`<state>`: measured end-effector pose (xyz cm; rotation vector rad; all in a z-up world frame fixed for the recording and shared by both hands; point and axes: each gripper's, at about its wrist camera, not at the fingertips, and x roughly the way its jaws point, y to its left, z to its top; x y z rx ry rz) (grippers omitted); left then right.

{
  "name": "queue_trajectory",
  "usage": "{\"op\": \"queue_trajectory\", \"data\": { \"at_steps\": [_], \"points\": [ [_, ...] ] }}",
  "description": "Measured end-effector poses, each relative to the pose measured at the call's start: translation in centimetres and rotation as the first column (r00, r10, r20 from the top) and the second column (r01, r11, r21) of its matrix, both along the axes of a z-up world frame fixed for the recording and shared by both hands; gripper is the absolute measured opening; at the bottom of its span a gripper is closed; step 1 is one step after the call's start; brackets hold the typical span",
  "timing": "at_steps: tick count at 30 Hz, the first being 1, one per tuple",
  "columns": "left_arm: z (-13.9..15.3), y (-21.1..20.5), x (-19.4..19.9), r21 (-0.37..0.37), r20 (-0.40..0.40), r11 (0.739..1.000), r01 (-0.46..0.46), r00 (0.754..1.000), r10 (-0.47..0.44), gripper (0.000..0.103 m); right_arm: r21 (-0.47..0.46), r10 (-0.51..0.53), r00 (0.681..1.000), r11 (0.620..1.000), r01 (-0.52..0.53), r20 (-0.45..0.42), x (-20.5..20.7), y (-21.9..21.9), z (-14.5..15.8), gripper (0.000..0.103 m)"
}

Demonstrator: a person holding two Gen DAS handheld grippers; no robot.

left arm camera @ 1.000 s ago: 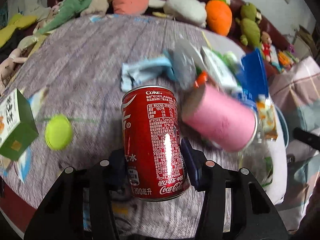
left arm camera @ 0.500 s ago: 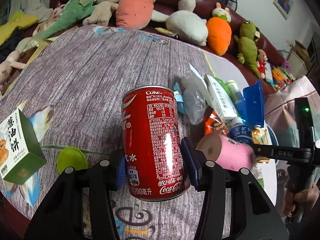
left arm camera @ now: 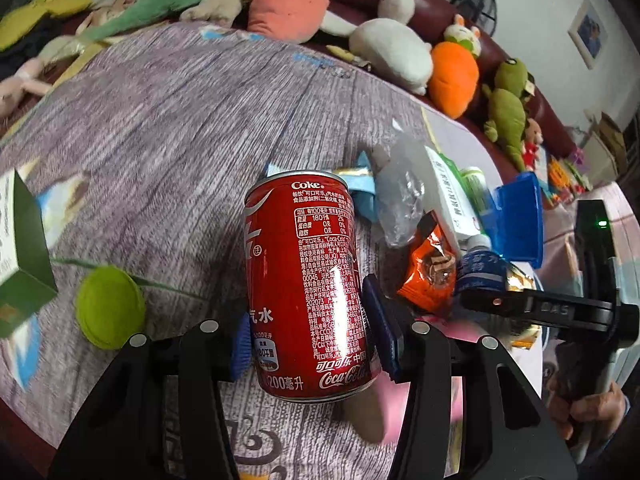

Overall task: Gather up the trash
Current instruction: 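Grasp the red Coke can with the left tool while the right tool grasps the water bottle, then carry the can and bottle over the teal bin and open the right tool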

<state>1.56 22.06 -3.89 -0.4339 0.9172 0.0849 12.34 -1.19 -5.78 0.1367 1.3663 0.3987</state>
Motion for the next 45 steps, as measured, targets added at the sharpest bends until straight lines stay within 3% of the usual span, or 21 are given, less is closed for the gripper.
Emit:
{"op": "queue_trajectory", "data": {
  "at_steps": [8, 12, 18, 25, 30, 35, 41, 45],
  "points": [
    [-1.4, 0.8, -0.8, 0.007, 0.057, 0.987, -0.163, 0.985, 0.162, 0.050, -0.018, 0.025, 0.998, 1.000, -0.024, 0.053, -0.5, 0.0, 1.8, 0.072],
    [-0.9, 1.1, -0.6, 0.027, 0.076, 0.986, -0.168, 0.983, 0.165, 0.050, -0.016, 0.022, 0.998, 1.000, -0.022, 0.063, -0.2, 0.0, 2.6, 0.072],
    [1.1, 1.3, 0.2, 0.057, 0.091, 0.992, -0.111, 0.990, 0.106, 0.050, 0.025, 0.050, 0.990, 0.998, -0.053, 0.131, -1.1, 0.0, 6.0, 0.072],
    [4.8, -3.8, 1.5, 0.051, 0.107, 0.991, 0.123, 0.986, -0.127, 0.050, 0.041, -0.002, 0.963, 0.999, -0.009, 0.270, -2.2, -3.8, 11.5, 0.072],
    [7.5, -10.0, 3.3, 0.048, 0.114, 0.951, 0.306, 0.944, -0.310, 0.050, 0.061, -0.113, 0.940, 0.993, 0.099, 0.322, -2.7, -10.2, 14.0, 0.072],
    [8.9, -18.3, 5.3, 0.064, 0.103, 0.887, 0.457, 0.881, -0.461, 0.050, 0.077, -0.261, 0.897, 0.965, 0.250, 0.355, -3.7, -19.6, 15.2, 0.072],
    [7.9, -26.9, 8.3, 0.045, 0.041, 0.821, 0.570, 0.820, -0.571, 0.050, 0.060, -0.414, 0.846, 0.906, 0.420, 0.334, -4.2, -30.5, 13.1, 0.072],
    [7.0, -33.3, 10.7, 0.054, -0.011, 0.763, 0.644, 0.764, -0.645, 0.050, 0.089, -0.502, 0.814, 0.862, 0.500, 0.293, -4.1, -36.2, 10.8, 0.072]
  ]
}}
